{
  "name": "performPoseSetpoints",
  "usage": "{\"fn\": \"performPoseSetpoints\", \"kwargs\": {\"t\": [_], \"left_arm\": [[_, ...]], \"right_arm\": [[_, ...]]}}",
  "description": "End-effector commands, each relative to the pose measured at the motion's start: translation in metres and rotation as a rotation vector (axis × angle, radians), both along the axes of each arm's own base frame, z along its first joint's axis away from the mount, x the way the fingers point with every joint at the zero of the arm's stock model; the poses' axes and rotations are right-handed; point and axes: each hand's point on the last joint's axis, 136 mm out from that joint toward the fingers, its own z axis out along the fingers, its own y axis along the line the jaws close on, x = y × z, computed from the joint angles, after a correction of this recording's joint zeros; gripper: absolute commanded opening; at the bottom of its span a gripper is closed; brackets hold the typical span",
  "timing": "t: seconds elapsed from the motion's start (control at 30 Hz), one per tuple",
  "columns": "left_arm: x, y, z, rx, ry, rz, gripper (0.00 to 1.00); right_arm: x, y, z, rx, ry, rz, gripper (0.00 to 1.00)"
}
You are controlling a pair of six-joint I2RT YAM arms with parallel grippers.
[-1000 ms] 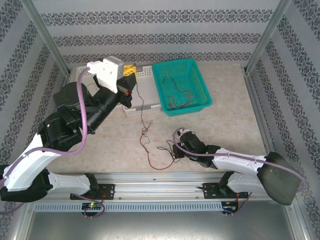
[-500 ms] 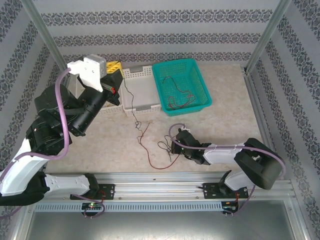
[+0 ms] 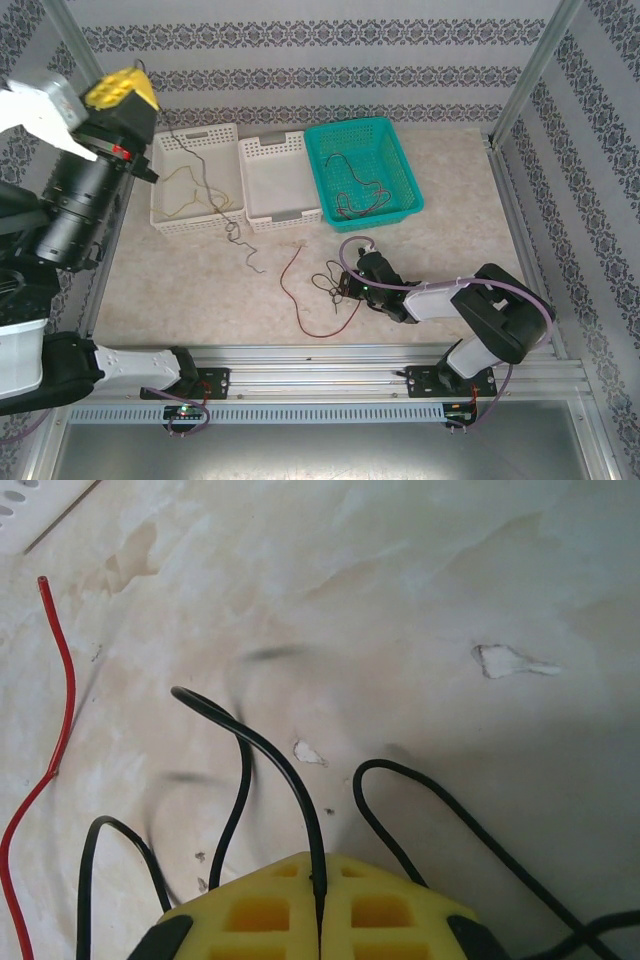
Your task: Untangle the cables
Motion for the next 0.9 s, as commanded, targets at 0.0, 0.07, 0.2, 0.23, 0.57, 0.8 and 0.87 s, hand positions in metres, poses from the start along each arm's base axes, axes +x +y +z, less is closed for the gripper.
{"fn": "performPoseSetpoints", "kwargs": {"t": [0.0, 0.07, 0.2, 0.23, 0.57, 0.8, 0.87], "left_arm": [[0.014, -0.028, 0.006, 0.106, -0.046, 0.014, 0.0], [0.015, -0.035, 0.014, 0.116, -0.09, 0.019, 0.0], [0.022, -0.047, 0.028, 0.155, -0.172, 0.075, 0.0], [0.023, -0.05, 0.031, 0.159, -0.194, 0.082, 0.0], [0.052, -0.084, 0.03, 0.233, -0.274, 0.123, 0.0], [0.097, -0.073, 0.014, 0.187, -0.207, 0.144, 0.0], [0.108, -0.071, 0.009, 0.177, -0.184, 0.148, 0.0]], "right_arm": [[-0.025, -0.04, -0.057, -0.184, 0.168, -0.057, 0.0], [-0.025, -0.04, -0.057, -0.186, 0.168, -0.053, 0.0], [-0.026, -0.038, -0.058, -0.185, 0.167, -0.048, 0.0], [-0.027, -0.038, -0.059, -0.185, 0.169, -0.045, 0.0], [-0.025, -0.031, -0.053, -0.16, 0.149, -0.022, 0.0], [-0.022, -0.027, -0.045, -0.164, 0.13, 0.006, 0.0], [-0.021, -0.027, -0.043, -0.169, 0.124, 0.011, 0.0]]}}
